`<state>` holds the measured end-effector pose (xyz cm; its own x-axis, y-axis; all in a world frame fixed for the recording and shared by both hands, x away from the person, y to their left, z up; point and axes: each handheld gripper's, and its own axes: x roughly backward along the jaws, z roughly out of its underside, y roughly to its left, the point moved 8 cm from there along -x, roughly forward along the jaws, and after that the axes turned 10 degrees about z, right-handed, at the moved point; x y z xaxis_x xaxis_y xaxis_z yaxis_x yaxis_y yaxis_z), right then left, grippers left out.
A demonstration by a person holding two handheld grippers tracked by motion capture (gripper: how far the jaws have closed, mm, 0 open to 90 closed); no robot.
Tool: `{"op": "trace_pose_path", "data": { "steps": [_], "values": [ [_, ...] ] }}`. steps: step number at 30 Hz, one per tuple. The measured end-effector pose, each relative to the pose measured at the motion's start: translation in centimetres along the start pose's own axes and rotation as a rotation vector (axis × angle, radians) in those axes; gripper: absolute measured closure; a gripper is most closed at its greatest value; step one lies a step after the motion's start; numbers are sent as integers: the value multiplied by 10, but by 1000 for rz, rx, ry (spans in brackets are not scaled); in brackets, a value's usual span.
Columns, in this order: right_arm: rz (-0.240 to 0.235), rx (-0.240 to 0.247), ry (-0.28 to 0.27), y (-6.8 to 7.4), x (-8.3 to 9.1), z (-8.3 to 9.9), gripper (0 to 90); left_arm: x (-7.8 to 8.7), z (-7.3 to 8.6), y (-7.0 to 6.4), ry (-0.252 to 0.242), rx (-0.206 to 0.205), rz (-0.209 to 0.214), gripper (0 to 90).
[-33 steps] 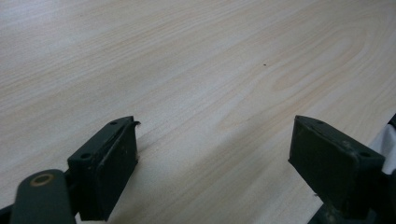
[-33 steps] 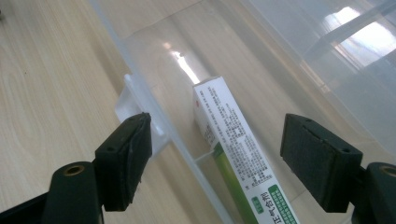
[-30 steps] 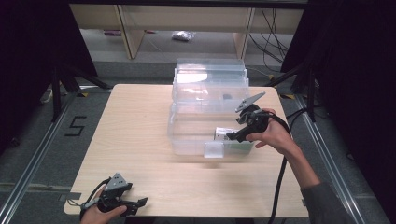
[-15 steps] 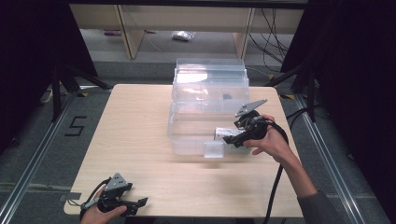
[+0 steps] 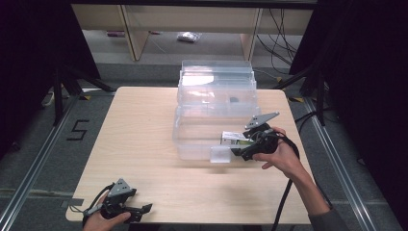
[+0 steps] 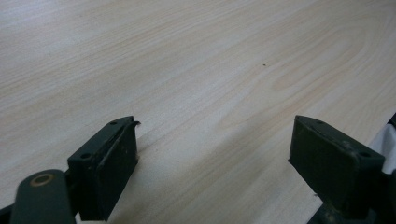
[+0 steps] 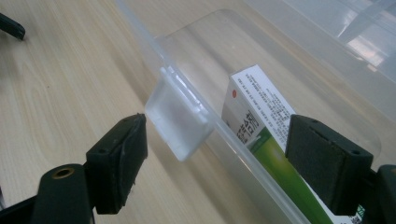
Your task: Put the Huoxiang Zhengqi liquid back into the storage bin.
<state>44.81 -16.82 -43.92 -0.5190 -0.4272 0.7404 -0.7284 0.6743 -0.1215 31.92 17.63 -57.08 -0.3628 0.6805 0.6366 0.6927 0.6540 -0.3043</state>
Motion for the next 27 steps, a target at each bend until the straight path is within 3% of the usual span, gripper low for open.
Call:
{"op": "trace_pose_path", "data": {
  "steps": [7, 9, 12, 13, 16, 17, 19, 21, 27],
  "values": [
    [26, 13, -39, 0, -2, 4, 223, 2, 1, 1, 15, -15, -1, 148],
    [6, -14, -17, 5, -1, 8, 218, 0, 0, 0, 1, -1, -1, 148],
    [21, -21, -36, 7, -3, 11, 211, 2, 1, 1, 16, -13, -2, 148],
    [8, 0, -26, 7, -3, 13, 204, 1, 1, 1, 10, -15, -3, 148],
    [12, -20, -36, 12, -6, 17, 208, 2, 1, 1, 14, -13, -2, 148],
    [15, -7, -39, 13, -6, 18, 212, 0, 0, 0, -8, -1, 1, 148],
    [15, 16, -42, 16, -9, 19, 210, 0, 0, 0, 0, -11, -1, 148],
    [4, -2, -28, 21, -8, 21, 210, 2, 1, 0, 12, -12, -3, 148],
    [8, 24, -43, 31, -10, 23, 211, 1, 1, 1, 7, -14, -4, 148]
  ]
}}
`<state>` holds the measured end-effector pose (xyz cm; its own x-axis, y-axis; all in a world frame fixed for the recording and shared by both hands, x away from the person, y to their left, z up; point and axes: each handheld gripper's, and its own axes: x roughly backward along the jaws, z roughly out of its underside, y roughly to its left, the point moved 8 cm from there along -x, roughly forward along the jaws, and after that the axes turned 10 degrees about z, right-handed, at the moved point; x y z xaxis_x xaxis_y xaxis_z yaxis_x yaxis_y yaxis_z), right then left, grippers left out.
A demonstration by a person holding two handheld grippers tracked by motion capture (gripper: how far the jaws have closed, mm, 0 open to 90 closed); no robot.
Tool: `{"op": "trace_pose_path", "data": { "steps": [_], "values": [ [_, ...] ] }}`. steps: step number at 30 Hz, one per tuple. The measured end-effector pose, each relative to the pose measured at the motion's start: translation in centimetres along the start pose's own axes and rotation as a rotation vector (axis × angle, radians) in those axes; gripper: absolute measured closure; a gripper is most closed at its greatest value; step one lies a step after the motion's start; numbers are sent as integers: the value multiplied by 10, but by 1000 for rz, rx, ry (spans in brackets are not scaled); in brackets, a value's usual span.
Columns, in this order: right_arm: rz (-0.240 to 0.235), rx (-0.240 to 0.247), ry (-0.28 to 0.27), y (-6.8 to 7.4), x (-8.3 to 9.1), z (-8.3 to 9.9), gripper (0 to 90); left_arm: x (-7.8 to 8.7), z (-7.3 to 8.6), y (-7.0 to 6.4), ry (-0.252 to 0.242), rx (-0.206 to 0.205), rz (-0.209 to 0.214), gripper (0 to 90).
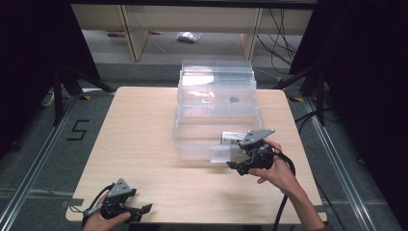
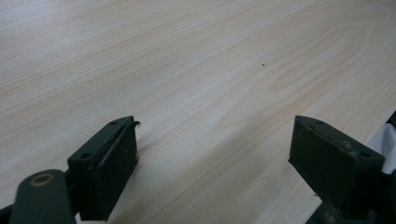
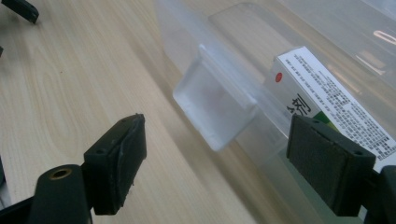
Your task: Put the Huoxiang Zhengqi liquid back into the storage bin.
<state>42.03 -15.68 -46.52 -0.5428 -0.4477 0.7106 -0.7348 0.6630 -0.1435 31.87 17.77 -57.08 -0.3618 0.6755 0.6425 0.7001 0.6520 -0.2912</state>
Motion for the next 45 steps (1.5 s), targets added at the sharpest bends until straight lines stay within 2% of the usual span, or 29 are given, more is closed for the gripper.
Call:
{"op": "trace_pose_path", "data": {
  "steps": [1, 3, 4, 7, 8, 9, 10, 12, 13, 15, 17, 18, 20, 21, 22, 24, 26, 28, 31, 32, 34, 35, 36, 37, 40, 42, 43, 44, 45],
  "values": [
    [-1, 12, -19, 2, -1, 0, 211, 1, 0, 0, 3, 1, -9, 148],
    [-1, 13, -7, 4, 0, 2, 212, 0, 0, 0, -1, -2, 3, 148],
    [-3, 17, -25, 6, -1, 2, 212, 0, 0, 0, -1, -1, 2, 148],
    [-15, 19, -16, 11, -1, 6, 212, 1, 0, 0, 3, 1, -9, 148],
    [-8, 20, -26, 12, -2, 6, 212, 0, 0, 0, -1, -2, 1, 148],
    [-6, 24, -41, 14, -3, 7, 215, 2, 1, 1, 18, -16, -4, 148],
    [-16, 30, -30, 16, -2, 9, 215, 1, 1, 1, 17, -14, 1, 148],
    [-3, 45, -48, 16, -5, 10, 216, 1, 0, 1, 12, -14, 2, 148],
    [-11, 30, -27, 19, -4, 13, 216, 1, 1, 1, 10, -10, 0, 148],
    [-9, 31, -48, 21, -6, 14, 216, 1, 0, 1, 12, -18, 3, 148],
    [-17, 30, -25, 21, -5, 18, 217, 2, 1, 1, 13, -11, -2, 148],
    [-7, 25, -38, 21, -6, 19, 217, 2, 1, 0, 12, -12, -1, 148],
    [-20, 25, -22, 22, -5, 23, 217, 2, 0, 0, 11, -12, -1, 148],
    [-8, 15, -39, 23, -7, 23, 218, 2, 1, 0, 12, -13, -1, 148],
    [-22, 22, -24, 24, -6, 25, 218, 2, 0, 0, 11, -14, -1, 148],
    [-20, 17, -38, 25, -7, 27, 217, 2, 0, 1, 8, -14, -8, 148],
    [-30, 18, -23, 26, -6, 32, 216, 1, -1, 0, -10, 1, -12, 148],
    [-30, 24, -21, 26, -8, 36, 215, 1, 0, 0, -4, -4, -6, 148],
    [-33, 2, -7, 29, -8, 42, 213, 1, 0, 1, -1, -4, -11, 148],
    [-21, -9, -26, 28, -10, 44, 210, 1, 0, 1, -3, -5, -6, 148],
    [-27, -5, -2, 29, -9, 48, 206, 1, -1, 0, -10, 1, -7, 148],
    [-23, -18, -17, 30, -11, 49, 204, 1, 0, 1, -2, -5, -9, 148],
    [-33, -27, 5, 31, -10, 52, 201, 1, 0, 1, -3, -6, -8, 148],
    [-33, -8, -6, 30, -10, 53, 199, 1, 0, 1, -3, -6, -8, 148],
    [-29, -52, 0, 32, -11, 58, 195, 2, -1, 1, -1, -5, -9, 148],
    [-34, -35, 9, 33, -11, 62, 185, 3, 0, 0, 8, -15, 3, 148],
    [-37, -44, 17, 33, -11, 65, 180, 3, 0, 0, 14, -14, 2, 148],
    [-36, -51, -2, 35, -14, 65, 179, 3, 0, 0, 7, -15, 2, 148],
    [-38, -35, 17, 33, -13, 68, 179, 2, 0, 0, 6, -15, 1, 148]
  ]
}}
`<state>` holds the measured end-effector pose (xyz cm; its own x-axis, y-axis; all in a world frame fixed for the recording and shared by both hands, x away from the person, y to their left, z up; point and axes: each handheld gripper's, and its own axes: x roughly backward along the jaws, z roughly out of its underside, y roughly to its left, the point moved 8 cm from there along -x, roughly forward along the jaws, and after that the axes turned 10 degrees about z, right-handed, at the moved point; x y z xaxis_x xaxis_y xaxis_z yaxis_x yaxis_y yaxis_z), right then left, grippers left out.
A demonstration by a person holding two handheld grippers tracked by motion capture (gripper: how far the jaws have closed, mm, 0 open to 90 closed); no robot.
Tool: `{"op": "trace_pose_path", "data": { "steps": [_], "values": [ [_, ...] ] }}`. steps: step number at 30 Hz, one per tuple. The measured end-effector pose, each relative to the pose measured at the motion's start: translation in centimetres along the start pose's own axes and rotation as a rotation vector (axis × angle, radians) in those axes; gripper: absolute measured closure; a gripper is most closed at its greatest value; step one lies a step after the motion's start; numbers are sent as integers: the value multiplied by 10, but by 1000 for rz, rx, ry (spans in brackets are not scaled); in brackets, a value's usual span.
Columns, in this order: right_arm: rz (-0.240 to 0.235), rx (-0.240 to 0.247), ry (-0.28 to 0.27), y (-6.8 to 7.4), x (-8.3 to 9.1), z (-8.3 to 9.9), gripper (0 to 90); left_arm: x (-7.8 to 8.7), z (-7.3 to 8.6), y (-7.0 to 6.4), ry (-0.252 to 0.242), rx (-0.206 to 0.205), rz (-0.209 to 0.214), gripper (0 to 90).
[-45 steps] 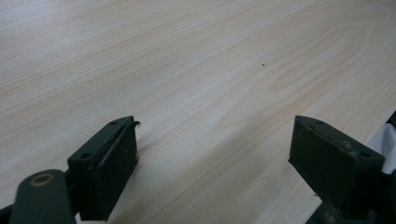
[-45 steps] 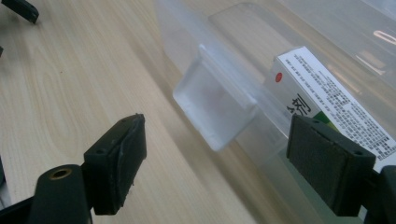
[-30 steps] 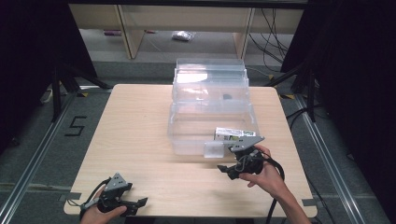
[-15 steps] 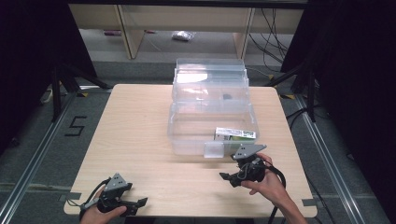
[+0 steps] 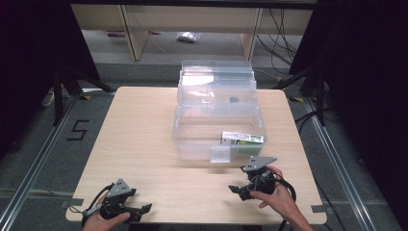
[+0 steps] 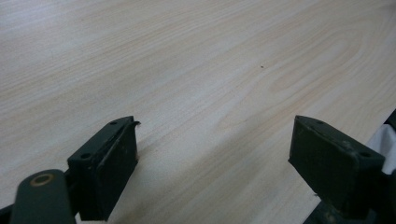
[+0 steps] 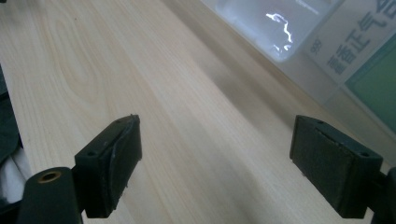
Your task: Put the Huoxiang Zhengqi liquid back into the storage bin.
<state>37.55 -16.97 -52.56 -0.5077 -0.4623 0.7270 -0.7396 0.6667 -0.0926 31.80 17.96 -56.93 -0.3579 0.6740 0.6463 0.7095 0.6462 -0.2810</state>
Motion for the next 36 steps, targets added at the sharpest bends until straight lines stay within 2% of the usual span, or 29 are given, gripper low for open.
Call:
{"op": "trace_pose_path", "data": {
  "steps": [2, 3, 5, 6, 8, 9, 10, 11, 12, 13, 21, 22, 23, 24, 25, 26, 27, 29, 30, 32, 33, 34, 36],
  "values": [
    [-3, -13, 7, 2, -1, 4, 179, 0, 0, 0, 4, 2, -1, 148],
    [10, -2, 4, 0, -1, 5, 179, 0, 0, 0, 5, 0, 1, 148],
    [-2, 1, 8, 2, -2, 8, 179, 0, 0, 0, 7, 4, -2, 148],
    [6, 1, -5, 1, -3, 9, 179, 0, 0, 0, 6, 1, 0, 149],
    [3, -18, 24, 2, 1, 14, 180, 1, 0, 0, 14, 2, 0, 148],
    [15, -25, 7, 2, 0, 14, 180, 0, 0, 0, 4, 3, -6, 148],
    [4, -21, 9, 2, 1, 16, 180, 1, 0, 0, 5, 3, -5, 148],
    [18, -17, 9, 0, 2, 18, 180, 0, 0, 0, 7, 0, 1, 148],
    [8, -57, 21, 4, 3, 19, 180, 0, 0, 0, 5, 0, -1, 148],
    [0, -27, 25, 2, 4, 21, 180, 0, 0, 0, 5, -1, -3, 148],
    [10, -76, 29, 4, 11, 32, 179, 0, 0, 0, 5, -2, -5, 148],
    [14, -58, 41, 2, 12, 34, 178, -1, 0, 0, 5, -1, -4, 148],
    [7, -82, 46, 5, 13, 35, 178, 0, 0, 0, 6, -2, -4, 148],
    [22, -66, 25, 2, 12, 35, 178, 0, 0, 0, 5, -1, -4, 148],
    [15, -82, 45, 4, 14, 37, 178, 0, 0, 0, 4, -1, -4, 148],
    [22, -65, 44, 1, 14, 38, 177, 0, 0, 0, 6, 0, -5, 148],
    [24, -83, 35, 1, 13, 38, 177, 0, 0, 0, 4, 1, -6, 148],
    [29, -87, 45, 1, 13, 41, 177, 0, 0, 0, 5, -3, -3, 148],
    [38, -88, 71, 0, 14, 44, 178, 0, 0, 0, 3, -4, -3, 148],
    [44, -92, 75, 0, 14, 45, 178, 0, 0, 0, 4, -1, -3, 148],
    [49, -118, 72, 3, 15, 46, 175, 0, 0, 0, 8, 1, -4, 148],
    [47, -78, 65, 0, 15, 46, 173, 1, 0, 0, 13, 1, -4, 148],
    [42, -83, 69, 0, 16, 48, 173, 1, 0, 0, 13, 2, -3, 148]
  ]
}}
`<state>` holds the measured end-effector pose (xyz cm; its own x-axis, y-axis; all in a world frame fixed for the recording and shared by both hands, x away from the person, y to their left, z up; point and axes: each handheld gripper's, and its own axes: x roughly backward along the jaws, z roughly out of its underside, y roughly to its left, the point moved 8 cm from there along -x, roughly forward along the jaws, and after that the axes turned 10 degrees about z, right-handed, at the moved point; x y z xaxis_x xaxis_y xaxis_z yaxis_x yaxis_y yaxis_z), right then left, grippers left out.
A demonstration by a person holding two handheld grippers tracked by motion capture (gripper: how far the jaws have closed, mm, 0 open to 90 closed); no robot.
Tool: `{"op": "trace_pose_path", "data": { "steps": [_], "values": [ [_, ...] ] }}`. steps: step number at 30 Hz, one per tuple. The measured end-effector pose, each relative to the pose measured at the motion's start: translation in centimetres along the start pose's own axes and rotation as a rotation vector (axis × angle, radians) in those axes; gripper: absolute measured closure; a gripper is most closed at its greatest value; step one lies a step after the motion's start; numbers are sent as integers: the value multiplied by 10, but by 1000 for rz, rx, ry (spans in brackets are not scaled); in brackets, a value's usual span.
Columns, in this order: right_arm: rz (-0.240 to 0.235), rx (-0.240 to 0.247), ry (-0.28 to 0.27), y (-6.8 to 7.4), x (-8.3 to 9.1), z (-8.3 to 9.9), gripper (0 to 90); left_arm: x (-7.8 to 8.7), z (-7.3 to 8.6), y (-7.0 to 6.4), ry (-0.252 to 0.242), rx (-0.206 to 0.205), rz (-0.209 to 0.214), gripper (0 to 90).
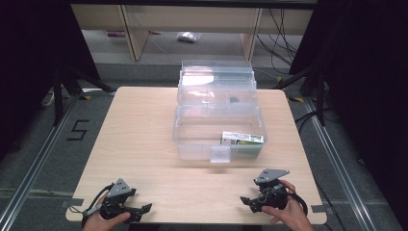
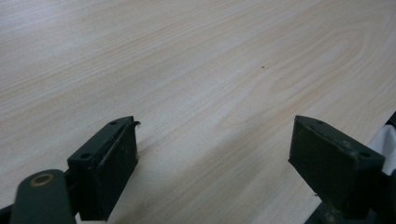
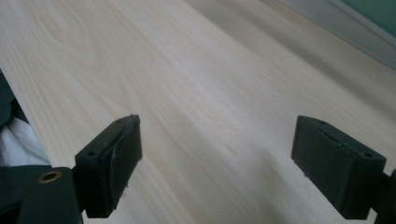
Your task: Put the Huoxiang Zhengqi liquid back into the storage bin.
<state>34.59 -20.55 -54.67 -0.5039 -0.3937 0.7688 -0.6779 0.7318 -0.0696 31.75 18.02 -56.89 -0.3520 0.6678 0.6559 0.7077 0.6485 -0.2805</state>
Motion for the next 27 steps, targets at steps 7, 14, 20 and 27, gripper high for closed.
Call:
{"op": "trace_pose_path", "data": {
  "steps": [7, 14, 20, 27],
  "values": [
    [26, -17, 10, -1, 1, 4, 173, 0, 0, 1, -4, 1, -2, 148],
    [52, -28, 37, -3, 5, 9, 172, 0, 0, 0, -4, -1, -4, 148],
    [52, -12, 11, -4, 3, 9, 172, 0, -1, 0, -6, -3, -5, 148],
    [56, -5, 29, -6, 4, 10, 173, 0, -1, 0, -5, -3, -5, 148]
  ]
}}
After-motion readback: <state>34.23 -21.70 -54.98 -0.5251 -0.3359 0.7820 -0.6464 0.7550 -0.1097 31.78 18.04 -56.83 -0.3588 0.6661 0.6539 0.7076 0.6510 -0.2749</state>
